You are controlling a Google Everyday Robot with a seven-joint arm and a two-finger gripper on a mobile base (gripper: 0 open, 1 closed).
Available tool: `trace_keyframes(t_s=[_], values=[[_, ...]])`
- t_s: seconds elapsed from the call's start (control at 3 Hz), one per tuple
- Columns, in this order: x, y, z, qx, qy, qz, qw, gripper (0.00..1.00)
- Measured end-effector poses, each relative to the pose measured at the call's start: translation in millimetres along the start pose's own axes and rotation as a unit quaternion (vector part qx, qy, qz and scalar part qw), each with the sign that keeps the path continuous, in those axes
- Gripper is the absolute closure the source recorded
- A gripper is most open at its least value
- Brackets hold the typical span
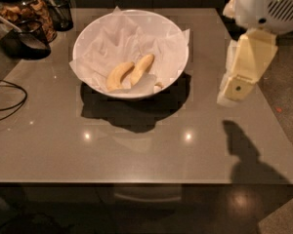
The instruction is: Pick banana from white bowl
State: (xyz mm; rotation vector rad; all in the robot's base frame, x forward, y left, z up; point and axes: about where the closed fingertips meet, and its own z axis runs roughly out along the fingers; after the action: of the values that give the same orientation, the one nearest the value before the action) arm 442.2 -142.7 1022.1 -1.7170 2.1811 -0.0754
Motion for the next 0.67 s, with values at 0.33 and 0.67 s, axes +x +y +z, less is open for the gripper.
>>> trace_keyframes(t_s=[0.33, 0.67], values=[[-44.7, -2.8, -12.9, 0.007, -0.019, -0.015, 0.9997, 0.0], [-44.8, -2.9, -12.9, 0.008, -0.02, -0.014, 0.9997, 0.0]])
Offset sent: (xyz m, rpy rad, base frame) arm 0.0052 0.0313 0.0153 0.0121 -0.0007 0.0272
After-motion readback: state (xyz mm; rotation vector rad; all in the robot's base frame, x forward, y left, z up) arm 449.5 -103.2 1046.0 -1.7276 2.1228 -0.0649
